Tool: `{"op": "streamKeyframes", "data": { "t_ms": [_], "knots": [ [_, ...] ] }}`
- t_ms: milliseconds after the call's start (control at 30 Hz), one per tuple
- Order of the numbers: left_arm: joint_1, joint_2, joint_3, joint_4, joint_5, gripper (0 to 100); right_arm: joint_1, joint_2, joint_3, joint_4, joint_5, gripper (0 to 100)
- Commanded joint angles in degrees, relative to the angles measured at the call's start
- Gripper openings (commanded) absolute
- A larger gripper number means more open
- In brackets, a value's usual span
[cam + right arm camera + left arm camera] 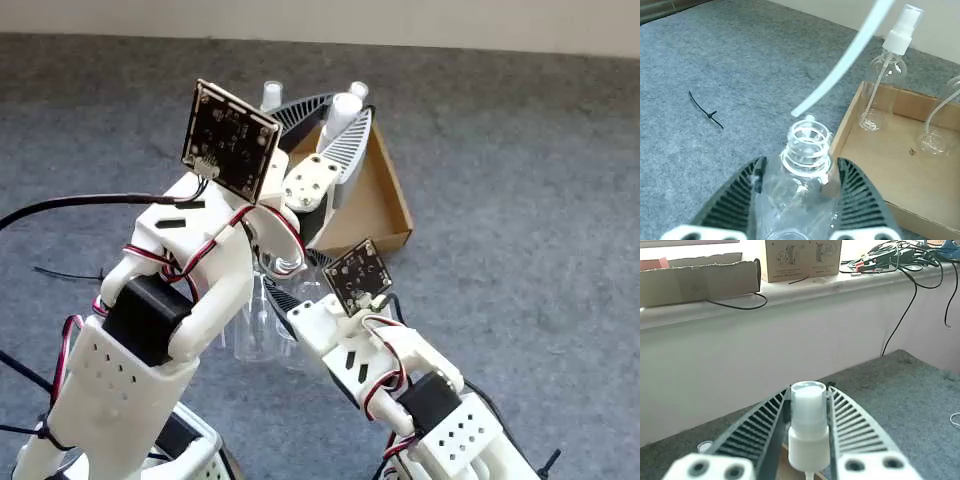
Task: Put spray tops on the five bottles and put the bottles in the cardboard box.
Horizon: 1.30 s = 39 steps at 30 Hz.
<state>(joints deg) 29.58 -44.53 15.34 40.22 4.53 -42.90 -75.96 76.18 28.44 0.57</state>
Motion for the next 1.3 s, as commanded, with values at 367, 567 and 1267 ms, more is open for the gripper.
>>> {"op": "streamKeyframes", "data": {
  "t_ms": [367,567,1267],
  "knots": [
    [-3.21,-1.01,5.76,-7.65,0.44,5,0.04,-0.40,-0.13,-0.75,-0.18,0.4],
    [-3.56,-1.01,5.76,-7.56,5.98,5,0.04,-0.40,-0.13,-0.75,-0.18,0.4],
    [-9.45,-1.54,13.05,-4.48,6.07,5,4.00,-0.40,-0.22,-0.75,-0.26,0.4]
  ]
}}
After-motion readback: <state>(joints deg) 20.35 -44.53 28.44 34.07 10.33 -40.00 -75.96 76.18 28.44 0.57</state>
